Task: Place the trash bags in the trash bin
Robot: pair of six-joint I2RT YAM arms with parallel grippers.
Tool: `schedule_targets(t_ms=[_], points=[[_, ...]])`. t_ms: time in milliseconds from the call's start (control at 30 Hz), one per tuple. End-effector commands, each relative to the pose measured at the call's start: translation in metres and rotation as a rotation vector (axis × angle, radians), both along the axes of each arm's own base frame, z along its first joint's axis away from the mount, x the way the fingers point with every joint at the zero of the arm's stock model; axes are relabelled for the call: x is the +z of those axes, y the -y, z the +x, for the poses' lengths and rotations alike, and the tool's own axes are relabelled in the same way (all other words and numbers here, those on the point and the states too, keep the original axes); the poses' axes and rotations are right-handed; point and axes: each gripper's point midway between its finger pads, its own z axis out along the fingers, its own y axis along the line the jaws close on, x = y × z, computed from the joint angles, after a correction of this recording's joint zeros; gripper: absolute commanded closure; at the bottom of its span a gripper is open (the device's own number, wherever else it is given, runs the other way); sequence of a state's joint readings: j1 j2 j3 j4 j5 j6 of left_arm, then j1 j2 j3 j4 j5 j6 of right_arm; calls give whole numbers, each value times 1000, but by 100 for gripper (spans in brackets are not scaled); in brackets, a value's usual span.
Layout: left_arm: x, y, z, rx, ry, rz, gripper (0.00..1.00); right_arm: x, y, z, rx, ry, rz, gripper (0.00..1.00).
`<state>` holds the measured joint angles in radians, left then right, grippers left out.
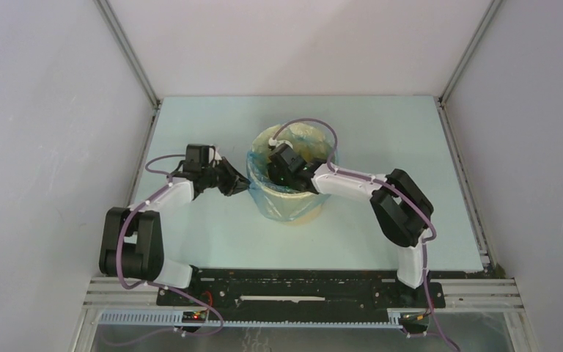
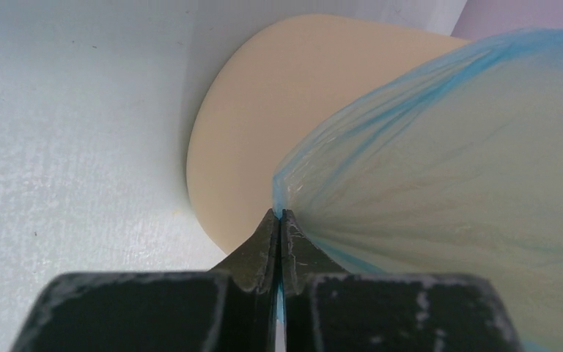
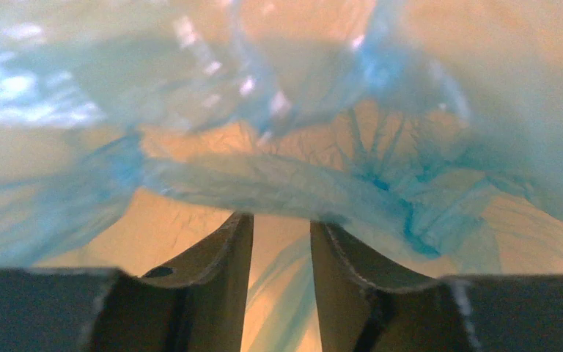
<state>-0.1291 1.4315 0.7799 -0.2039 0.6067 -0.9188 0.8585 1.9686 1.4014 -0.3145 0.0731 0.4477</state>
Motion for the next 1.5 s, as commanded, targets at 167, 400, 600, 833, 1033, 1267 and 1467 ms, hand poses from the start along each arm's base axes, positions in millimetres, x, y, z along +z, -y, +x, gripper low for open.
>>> schedule_targets(t_ms=[167, 400, 600, 833, 1033, 1267, 1467], points=[[7, 4, 10, -14, 40, -5, 100, 110, 7, 0, 9, 134, 101, 42], [2, 4, 6, -16, 26, -3, 100, 156, 15, 7, 0, 176, 175, 44], [4, 4, 8, -17, 31, -6, 100, 175, 26, -9, 18, 134, 181, 42], [6, 5, 11, -11, 31, -8, 100, 128, 22, -39, 78, 36, 172, 37], [0, 5, 11, 0, 8, -14, 100, 48, 2, -21, 57, 11, 95, 40], [8, 10, 16, 8, 16, -31, 100, 8, 5, -1, 38, 40, 5, 38], [23, 16, 19, -6, 43, -45, 90, 58, 4, -5, 45, 63, 60, 35]])
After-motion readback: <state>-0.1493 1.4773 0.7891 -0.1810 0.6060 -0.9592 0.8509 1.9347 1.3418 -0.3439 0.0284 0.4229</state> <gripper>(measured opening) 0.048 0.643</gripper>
